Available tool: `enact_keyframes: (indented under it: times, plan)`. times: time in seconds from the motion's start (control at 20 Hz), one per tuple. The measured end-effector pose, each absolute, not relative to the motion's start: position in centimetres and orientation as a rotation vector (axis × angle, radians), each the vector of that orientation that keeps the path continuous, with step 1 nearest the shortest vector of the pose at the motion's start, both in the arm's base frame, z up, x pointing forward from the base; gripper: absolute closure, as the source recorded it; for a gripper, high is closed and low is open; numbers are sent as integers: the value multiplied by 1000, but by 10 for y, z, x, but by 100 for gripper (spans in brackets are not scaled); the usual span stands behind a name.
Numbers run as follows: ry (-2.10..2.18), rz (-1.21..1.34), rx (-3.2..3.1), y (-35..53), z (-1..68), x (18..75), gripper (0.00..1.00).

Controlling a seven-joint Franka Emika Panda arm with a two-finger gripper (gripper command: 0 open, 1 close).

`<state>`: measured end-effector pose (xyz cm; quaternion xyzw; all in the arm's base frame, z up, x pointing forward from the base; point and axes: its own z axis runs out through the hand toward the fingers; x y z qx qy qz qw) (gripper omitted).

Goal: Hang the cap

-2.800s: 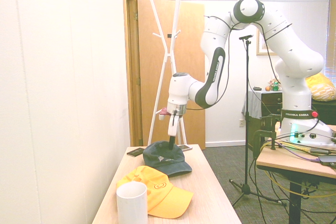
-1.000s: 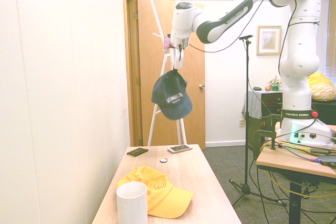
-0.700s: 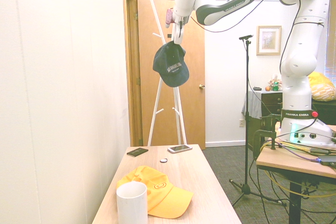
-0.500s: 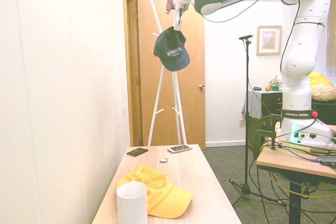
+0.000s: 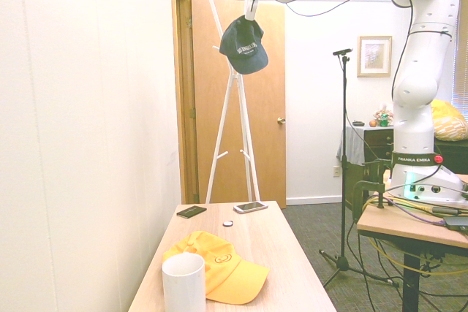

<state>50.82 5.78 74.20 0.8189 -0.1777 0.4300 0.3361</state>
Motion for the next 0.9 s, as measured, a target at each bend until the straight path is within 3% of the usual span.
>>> enact_keyframes:
  times: [0.35,0.9]
  plan:
    - [-470,1072,2203,52,675,508,0]
    - [-477,1082,2196,45,669,501,0]
